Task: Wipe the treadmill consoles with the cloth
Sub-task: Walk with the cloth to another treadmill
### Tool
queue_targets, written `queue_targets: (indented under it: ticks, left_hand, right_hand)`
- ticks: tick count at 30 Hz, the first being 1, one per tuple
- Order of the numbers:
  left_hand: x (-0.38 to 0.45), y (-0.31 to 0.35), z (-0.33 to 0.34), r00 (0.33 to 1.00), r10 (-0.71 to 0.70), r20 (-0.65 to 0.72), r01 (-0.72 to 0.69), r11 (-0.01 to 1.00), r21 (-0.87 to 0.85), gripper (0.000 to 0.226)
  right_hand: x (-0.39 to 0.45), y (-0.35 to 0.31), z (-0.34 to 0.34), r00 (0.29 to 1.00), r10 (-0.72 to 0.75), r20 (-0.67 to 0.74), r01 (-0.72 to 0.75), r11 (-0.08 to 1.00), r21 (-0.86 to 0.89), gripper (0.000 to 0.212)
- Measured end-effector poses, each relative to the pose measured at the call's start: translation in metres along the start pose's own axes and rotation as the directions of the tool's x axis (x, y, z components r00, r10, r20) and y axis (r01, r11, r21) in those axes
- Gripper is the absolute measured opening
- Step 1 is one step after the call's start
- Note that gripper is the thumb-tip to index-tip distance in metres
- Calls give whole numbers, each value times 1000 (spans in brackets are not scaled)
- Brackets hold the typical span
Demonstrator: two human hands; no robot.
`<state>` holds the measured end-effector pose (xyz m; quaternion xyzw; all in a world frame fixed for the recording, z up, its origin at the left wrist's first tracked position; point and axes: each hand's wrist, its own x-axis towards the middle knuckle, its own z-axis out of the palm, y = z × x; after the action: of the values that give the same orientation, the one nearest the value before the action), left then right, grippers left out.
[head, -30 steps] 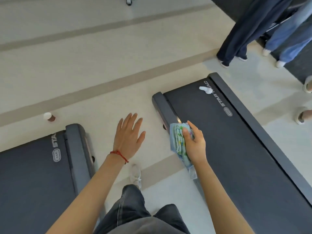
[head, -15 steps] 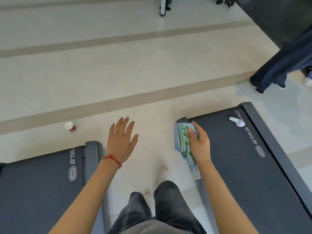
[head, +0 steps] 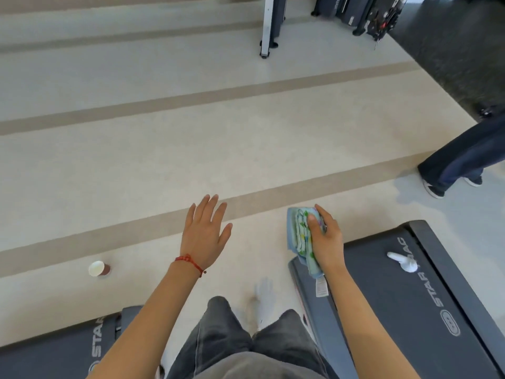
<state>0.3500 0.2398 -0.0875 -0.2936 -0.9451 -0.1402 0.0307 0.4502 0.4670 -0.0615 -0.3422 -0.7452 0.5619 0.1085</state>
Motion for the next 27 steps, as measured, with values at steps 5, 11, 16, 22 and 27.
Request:
queue_targets:
  ticks: [5, 11, 16, 22, 27]
  left_hand:
    - [90, -16, 5, 997, 77, 6, -77, 997, -23, 61]
    - [223, -36, 23, 956, 285, 69, -283, 958, -37, 55]
    - [320, -24, 25, 883, 456, 109, -453, 890, -53, 53]
    - [401, 36, 43, 745, 656, 116, -647, 754, -110, 52]
    - [453, 109, 73, 627, 771, 112, -751, 636, -176, 51]
  right_hand:
    - [68, -22, 19, 998, 39, -46, -38, 999, 9, 39]
    - [148, -40, 34, 964, 139, -228, -122, 989, 88, 40]
    - [187, -61, 29, 887, 231, -399, -177, 970, 168, 39]
    - [215, -64, -1, 763, 304, -570, -200, 950, 240, 38]
    - [245, -48, -47, 641, 366, -675, -217, 930, 298, 38]
